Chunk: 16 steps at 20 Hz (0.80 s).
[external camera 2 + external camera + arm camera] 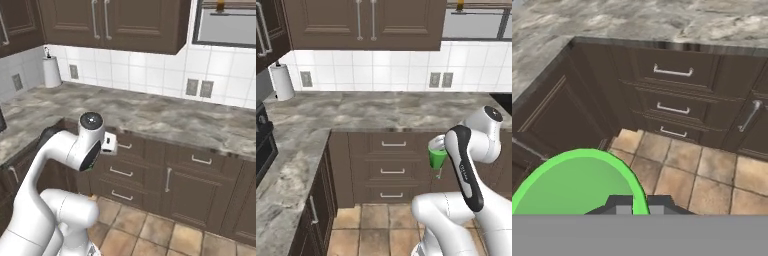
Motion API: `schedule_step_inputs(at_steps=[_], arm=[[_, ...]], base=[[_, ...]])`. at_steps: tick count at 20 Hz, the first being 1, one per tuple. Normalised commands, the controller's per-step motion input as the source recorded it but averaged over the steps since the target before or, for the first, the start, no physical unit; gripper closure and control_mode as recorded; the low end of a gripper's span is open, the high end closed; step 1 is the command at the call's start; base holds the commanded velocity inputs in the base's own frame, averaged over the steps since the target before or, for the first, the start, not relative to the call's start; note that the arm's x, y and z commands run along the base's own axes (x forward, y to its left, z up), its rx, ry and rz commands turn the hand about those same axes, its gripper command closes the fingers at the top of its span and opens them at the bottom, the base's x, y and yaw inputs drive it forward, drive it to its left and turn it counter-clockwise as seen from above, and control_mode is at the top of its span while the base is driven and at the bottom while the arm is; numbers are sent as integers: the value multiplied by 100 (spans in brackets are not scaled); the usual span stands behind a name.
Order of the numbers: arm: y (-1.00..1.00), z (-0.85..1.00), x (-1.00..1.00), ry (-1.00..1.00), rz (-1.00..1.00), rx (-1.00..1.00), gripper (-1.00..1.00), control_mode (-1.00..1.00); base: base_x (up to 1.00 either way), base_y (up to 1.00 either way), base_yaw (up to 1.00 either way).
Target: Pick the cup and bowl from the counter and place them on the counter next to the sink.
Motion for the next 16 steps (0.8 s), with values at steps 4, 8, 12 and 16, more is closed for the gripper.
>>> schedule_step_inputs(at_steps=[4, 8, 12, 16], arm=[[0, 0, 0, 0, 0, 0, 100, 100], [0, 0, 0, 0, 0, 0, 100, 100], [0, 0, 0, 0, 0, 0, 100, 100], [0, 0, 0, 0, 0, 0, 100, 100]], base=[[62, -38, -2], [73, -57, -4], [62, -71, -4], [34, -90, -4]])
